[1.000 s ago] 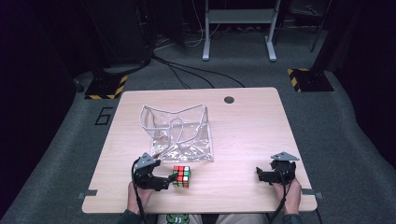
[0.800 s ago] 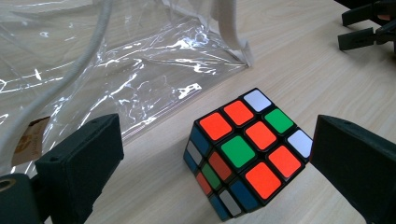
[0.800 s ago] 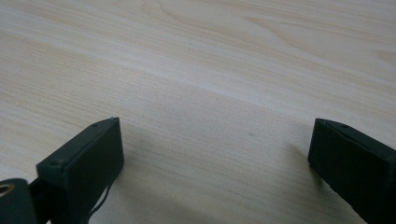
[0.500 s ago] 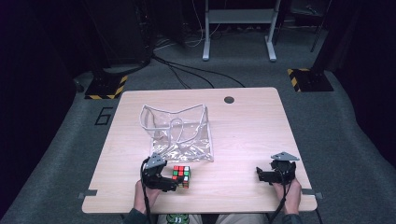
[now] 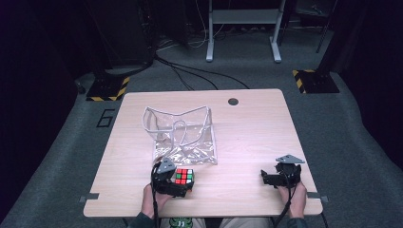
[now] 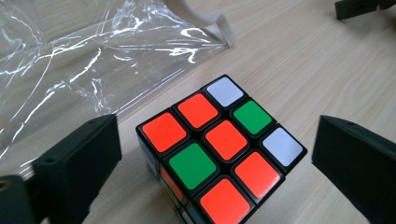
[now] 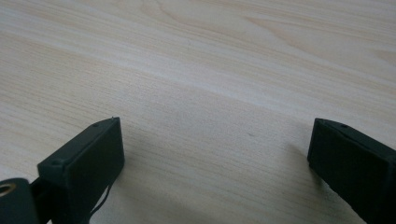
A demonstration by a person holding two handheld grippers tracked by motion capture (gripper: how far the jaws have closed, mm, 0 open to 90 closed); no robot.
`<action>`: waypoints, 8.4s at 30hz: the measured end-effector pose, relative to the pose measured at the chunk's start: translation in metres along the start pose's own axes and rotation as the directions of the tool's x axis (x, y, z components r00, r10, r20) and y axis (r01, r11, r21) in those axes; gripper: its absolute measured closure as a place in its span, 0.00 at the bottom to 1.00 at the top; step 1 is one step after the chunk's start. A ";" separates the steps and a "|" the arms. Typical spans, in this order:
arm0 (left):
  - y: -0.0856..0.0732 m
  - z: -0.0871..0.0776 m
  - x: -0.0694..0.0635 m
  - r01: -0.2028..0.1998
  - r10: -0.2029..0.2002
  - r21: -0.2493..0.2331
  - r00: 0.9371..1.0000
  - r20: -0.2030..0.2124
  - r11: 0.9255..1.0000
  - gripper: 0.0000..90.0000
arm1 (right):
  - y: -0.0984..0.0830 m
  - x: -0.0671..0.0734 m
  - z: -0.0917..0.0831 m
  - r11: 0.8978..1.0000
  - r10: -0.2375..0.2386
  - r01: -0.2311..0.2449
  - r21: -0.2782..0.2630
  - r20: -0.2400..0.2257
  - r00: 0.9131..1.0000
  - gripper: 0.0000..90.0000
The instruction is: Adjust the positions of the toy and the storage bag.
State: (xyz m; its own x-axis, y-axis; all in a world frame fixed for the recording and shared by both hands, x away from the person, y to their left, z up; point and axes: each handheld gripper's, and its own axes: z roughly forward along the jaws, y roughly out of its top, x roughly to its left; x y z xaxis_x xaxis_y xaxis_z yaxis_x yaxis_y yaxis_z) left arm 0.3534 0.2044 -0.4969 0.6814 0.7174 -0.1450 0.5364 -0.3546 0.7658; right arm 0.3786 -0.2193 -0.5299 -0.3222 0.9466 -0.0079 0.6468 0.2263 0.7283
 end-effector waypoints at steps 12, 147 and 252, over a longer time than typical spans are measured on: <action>-0.008 0.005 -0.002 -0.050 0.050 0.055 0.999 0.004 0.997 0.33 | 0.000 0.000 0.000 1.000 0.003 -0.003 -0.002 0.003 1.000 0.04; -0.011 -0.073 0.115 0.240 -0.246 -0.054 0.929 -0.278 0.969 0.03 | 0.014 0.015 0.001 0.999 0.025 -0.024 0.033 -0.037 0.999 0.00; 0.137 -0.055 0.146 0.062 -0.022 0.099 0.931 -0.365 0.993 0.99 | 0.226 0.100 0.011 0.980 -0.152 0.168 0.109 -0.146 0.978 0.99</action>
State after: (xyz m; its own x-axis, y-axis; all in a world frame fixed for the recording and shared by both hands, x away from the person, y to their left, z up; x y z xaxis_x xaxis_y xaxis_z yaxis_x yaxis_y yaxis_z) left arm 0.4994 0.2938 -0.3785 0.4408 0.8943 0.0769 0.6243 -0.3671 0.6896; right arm 0.5003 -0.0713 -0.3735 -0.5140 0.8576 -0.0183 0.6547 0.4060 0.6375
